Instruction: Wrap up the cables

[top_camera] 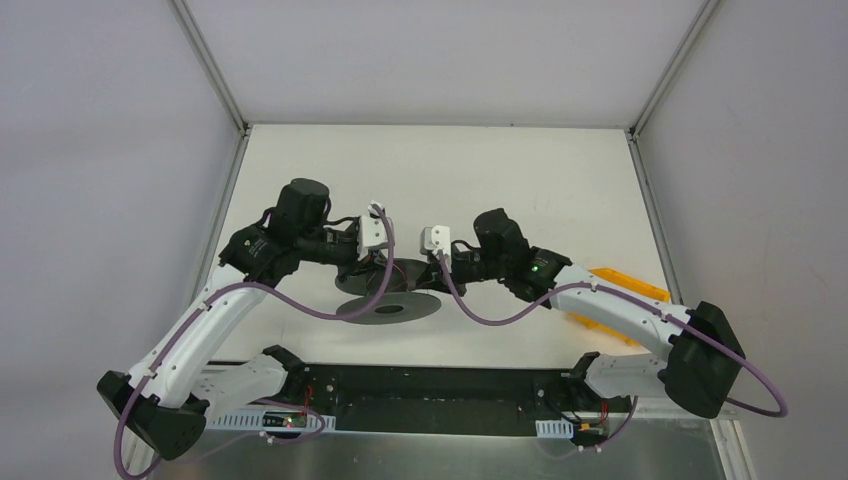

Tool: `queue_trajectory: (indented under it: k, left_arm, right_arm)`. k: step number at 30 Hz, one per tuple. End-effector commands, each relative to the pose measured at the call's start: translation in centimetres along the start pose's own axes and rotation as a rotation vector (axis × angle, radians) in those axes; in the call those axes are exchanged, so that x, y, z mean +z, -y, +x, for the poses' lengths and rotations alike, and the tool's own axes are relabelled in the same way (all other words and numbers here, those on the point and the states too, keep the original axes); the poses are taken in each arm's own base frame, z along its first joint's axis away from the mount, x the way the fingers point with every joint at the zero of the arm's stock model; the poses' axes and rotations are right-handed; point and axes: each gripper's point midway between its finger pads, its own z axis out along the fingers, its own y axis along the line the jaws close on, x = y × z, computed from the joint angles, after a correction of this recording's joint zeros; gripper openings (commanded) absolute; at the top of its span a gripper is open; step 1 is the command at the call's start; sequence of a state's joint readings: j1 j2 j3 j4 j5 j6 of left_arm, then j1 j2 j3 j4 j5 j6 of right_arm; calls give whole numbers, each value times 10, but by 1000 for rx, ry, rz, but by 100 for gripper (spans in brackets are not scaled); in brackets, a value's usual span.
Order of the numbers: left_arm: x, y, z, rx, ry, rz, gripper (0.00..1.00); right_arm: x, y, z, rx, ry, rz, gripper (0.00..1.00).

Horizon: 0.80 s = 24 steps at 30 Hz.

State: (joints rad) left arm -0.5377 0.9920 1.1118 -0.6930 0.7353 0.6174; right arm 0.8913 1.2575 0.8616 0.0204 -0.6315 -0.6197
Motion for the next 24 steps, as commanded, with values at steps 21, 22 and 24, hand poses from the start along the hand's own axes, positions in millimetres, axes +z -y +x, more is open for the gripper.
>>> queue_trajectory:
  k: [21, 22, 24]
  left_arm:
    - [-3, 3, -23, 72, 102, 10, 0]
    - [-3, 3, -23, 71, 99, 7, 0]
    - [-2, 3, -21, 67, 96, 7, 0]
  right_arm:
    - [-4, -1, -28, -47, 123, -1, 14]
    - [-5, -1, -29, -49, 124, 4, 14]
    - [-7, 0, -29, -50, 122, 14, 15]
